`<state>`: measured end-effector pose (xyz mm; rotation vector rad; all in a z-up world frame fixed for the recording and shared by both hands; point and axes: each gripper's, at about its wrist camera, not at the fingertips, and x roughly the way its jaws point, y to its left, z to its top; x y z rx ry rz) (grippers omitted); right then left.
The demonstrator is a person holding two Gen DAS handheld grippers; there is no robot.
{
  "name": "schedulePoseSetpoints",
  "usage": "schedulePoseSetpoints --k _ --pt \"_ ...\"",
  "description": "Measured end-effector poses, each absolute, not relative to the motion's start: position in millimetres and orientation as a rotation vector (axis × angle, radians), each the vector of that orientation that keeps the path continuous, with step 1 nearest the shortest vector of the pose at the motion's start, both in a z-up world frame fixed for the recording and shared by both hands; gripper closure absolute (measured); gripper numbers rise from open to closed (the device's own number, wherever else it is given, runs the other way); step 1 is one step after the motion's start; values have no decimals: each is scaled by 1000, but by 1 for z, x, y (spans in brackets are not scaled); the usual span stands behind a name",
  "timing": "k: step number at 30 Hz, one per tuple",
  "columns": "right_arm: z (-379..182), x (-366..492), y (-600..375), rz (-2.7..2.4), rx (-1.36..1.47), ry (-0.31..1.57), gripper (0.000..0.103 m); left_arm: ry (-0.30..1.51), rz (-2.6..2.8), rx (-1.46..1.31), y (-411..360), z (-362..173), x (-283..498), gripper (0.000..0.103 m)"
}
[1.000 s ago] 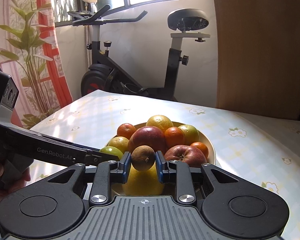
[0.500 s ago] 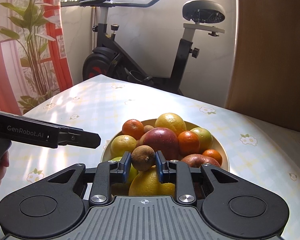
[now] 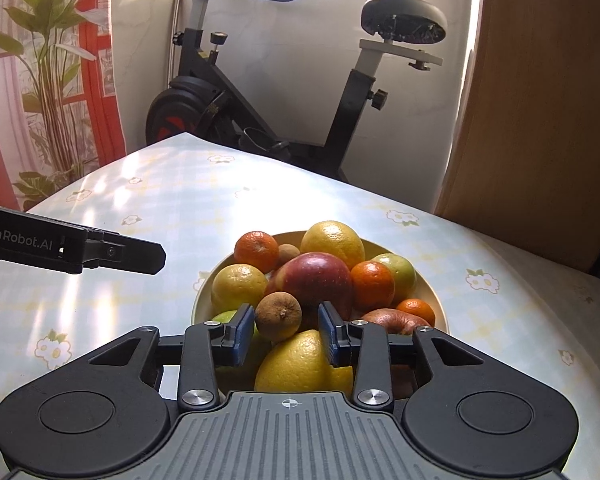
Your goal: Organize fruits
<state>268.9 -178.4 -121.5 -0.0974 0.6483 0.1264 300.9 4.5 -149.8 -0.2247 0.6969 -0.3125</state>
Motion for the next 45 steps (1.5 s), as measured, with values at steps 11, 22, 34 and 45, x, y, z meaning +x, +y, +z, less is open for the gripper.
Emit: schedulePoseSetpoints --k 11,22,34,45 --pt "-104 245 -194 35 32 589 27 660 -293 -134 3 -116 284 16" --pt "-51 183 -215 -24 126 464 1 548 -276 -41 -6 -63 235 12" --pt "-8 116 -204 -45 113 424 0 487 -272 -11 -10 -22 183 11" --pt "-5 95 -197 -68 99 432 1 447 -263 24 -16 -13 147 10"
